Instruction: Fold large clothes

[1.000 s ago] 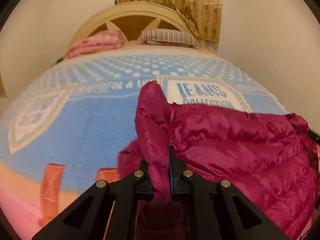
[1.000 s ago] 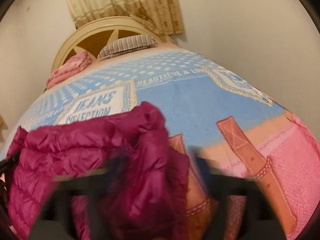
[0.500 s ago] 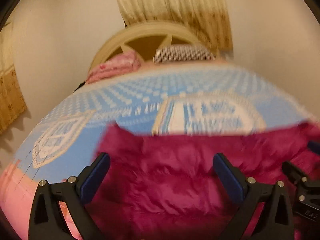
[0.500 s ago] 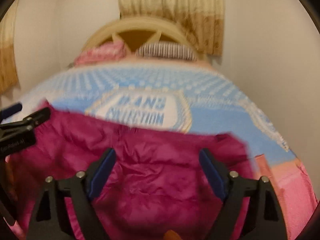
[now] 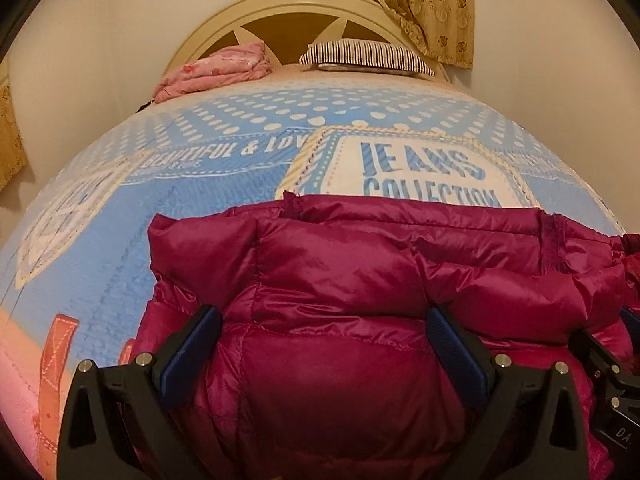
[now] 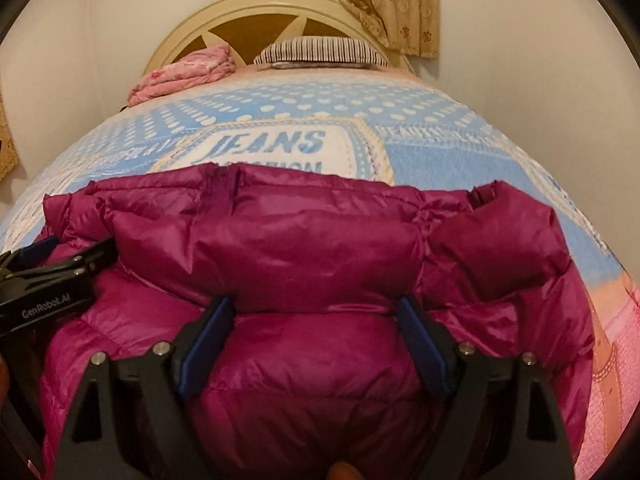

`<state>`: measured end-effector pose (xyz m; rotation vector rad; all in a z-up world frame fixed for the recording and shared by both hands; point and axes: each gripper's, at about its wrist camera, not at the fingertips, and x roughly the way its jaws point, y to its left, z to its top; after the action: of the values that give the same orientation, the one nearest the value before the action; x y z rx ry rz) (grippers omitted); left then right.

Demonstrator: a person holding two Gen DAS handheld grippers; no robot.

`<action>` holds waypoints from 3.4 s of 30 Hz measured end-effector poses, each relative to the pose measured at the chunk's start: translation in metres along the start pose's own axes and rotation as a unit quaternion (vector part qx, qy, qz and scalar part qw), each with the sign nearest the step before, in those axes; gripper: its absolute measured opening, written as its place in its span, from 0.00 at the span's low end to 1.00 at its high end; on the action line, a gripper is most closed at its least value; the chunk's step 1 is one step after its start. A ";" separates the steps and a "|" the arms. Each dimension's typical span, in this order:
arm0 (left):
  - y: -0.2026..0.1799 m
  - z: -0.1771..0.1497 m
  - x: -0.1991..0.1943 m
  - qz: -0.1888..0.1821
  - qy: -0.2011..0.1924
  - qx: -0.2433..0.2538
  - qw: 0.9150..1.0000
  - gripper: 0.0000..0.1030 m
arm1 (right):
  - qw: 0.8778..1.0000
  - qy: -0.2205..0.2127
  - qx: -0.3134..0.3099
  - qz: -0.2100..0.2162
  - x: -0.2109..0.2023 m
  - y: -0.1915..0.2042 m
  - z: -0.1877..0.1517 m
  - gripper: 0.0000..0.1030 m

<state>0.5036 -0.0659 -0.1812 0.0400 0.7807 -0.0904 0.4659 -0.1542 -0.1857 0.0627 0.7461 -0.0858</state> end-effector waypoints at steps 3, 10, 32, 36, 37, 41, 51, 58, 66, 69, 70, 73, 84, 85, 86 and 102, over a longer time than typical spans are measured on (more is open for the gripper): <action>0.000 -0.001 0.006 -0.008 0.013 -0.002 1.000 0.99 | 1.000 0.007 0.001 -0.002 0.006 0.000 0.002 0.85; -0.001 -0.001 0.011 -0.011 0.026 -0.003 1.000 0.99 | 1.000 0.023 0.001 -0.007 0.015 0.000 0.002 0.86; -0.001 -0.001 0.017 -0.015 0.039 0.001 0.999 0.99 | 0.997 0.065 -0.011 -0.026 0.031 0.006 0.003 0.89; -0.001 -0.001 0.018 -0.014 0.040 0.001 0.999 0.99 | 0.997 0.066 -0.014 -0.032 0.032 0.007 0.003 0.89; -0.001 -0.001 0.019 -0.015 0.044 0.003 0.999 0.99 | 0.997 0.066 -0.015 -0.033 0.032 0.008 0.003 0.89; 0.004 0.006 0.023 -0.047 0.088 0.006 0.995 0.99 | 0.996 0.072 -0.022 -0.042 0.035 0.011 0.004 0.90; 0.090 -0.062 -0.131 -0.053 -0.002 -0.065 0.996 0.99 | 1.000 -0.003 -0.017 -0.002 -0.065 0.013 0.001 0.94; 0.117 -0.126 -0.143 -0.075 0.012 -0.174 0.982 0.99 | 0.999 -0.024 -0.036 -0.005 -0.104 0.035 -0.053 0.98; 0.101 -0.133 -0.115 -0.067 0.042 -0.183 0.980 0.99 | 0.996 0.030 -0.073 -0.028 -0.063 0.061 -0.086 0.99; 0.104 -0.134 -0.117 -0.083 0.039 -0.192 0.977 0.99 | 0.996 0.037 -0.075 -0.037 -0.057 0.062 -0.088 0.99; 0.107 -0.134 -0.118 -0.100 0.032 -0.202 0.974 0.99 | 0.996 0.038 -0.075 -0.037 -0.057 0.062 -0.088 0.99; 0.107 -0.136 -0.124 -0.141 0.013 -0.222 0.965 0.91 | 0.996 0.037 -0.075 -0.038 -0.054 0.060 -0.088 0.99; 0.098 -0.129 -0.142 -0.191 -0.038 -0.172 0.966 0.21 | 0.996 0.033 -0.075 -0.039 -0.060 0.065 -0.089 1.00; 0.099 -0.127 -0.142 -0.192 -0.041 -0.170 0.966 0.20 | 0.996 0.035 -0.072 -0.034 -0.063 0.065 -0.088 1.00; 0.099 -0.127 -0.143 -0.192 -0.045 -0.166 0.966 0.19 | 0.997 0.033 -0.064 -0.028 -0.068 0.064 -0.087 1.00; 0.138 -0.122 -0.241 -0.146 -0.129 -0.108 0.975 0.15 | 0.990 0.038 -0.129 0.043 -0.097 0.131 -0.114 1.00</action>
<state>0.2612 0.0958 -0.0972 -0.2890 0.5278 -0.2845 0.3309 -0.0085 -0.2003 -0.1492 0.8246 0.0972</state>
